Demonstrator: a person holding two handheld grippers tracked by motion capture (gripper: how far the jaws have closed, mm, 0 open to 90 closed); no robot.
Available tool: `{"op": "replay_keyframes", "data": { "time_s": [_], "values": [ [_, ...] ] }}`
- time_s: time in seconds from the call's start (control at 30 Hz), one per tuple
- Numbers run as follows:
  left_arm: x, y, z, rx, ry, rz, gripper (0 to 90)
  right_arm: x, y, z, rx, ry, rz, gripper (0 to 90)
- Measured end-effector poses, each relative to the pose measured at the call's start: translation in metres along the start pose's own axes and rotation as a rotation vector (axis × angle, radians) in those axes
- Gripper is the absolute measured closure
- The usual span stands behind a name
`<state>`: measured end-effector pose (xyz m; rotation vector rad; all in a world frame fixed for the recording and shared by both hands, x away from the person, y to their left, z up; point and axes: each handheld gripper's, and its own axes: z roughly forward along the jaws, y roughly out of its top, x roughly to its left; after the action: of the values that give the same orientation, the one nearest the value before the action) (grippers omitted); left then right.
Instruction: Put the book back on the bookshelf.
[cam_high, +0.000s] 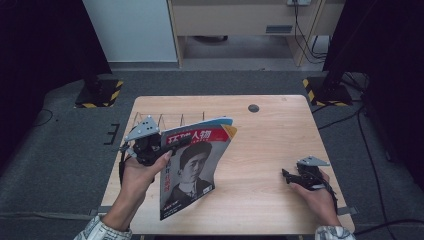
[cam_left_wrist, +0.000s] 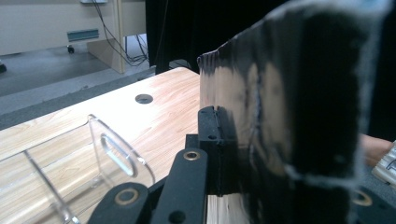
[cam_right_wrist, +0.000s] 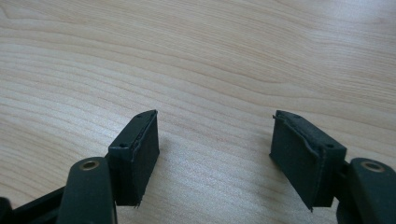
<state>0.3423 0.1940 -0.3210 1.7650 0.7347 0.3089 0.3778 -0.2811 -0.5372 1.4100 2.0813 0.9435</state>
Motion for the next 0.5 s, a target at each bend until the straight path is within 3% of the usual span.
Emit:
{"op": "replay_keyframes", "data": {
  "time_s": [0.5],
  "values": [
    [0.008, -0.006, -0.025, -0.022, 0.028, -0.011, 86.7, 0.000, 0.000, 0.000, 0.000, 0.000, 0.001, 32.4]
  ]
}}
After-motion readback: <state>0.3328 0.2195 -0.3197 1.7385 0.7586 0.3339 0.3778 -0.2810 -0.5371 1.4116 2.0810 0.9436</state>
